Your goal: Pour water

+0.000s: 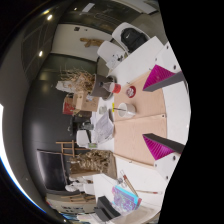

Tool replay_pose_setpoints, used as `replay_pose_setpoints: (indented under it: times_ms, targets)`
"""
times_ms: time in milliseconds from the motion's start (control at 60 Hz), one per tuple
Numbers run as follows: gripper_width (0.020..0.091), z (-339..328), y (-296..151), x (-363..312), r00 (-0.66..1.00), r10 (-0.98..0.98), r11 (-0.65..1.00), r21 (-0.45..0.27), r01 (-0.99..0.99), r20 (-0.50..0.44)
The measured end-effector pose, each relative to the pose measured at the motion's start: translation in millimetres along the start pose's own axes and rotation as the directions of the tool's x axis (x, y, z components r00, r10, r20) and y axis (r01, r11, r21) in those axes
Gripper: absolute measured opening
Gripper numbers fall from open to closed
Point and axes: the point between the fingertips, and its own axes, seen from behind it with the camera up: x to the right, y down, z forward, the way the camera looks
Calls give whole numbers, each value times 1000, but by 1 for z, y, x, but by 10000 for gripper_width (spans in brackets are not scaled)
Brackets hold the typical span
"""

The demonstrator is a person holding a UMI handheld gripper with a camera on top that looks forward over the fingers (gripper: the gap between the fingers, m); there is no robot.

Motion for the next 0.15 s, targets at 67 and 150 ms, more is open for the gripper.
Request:
replay_pose_setpoints:
  times_ms: [67, 150]
  targets:
    - [856, -4, 4, -3, 1000, -9, 1000, -13, 8, -5]
    - [856, -6, 10, -7, 1000, 0, 1000, -24, 0, 2]
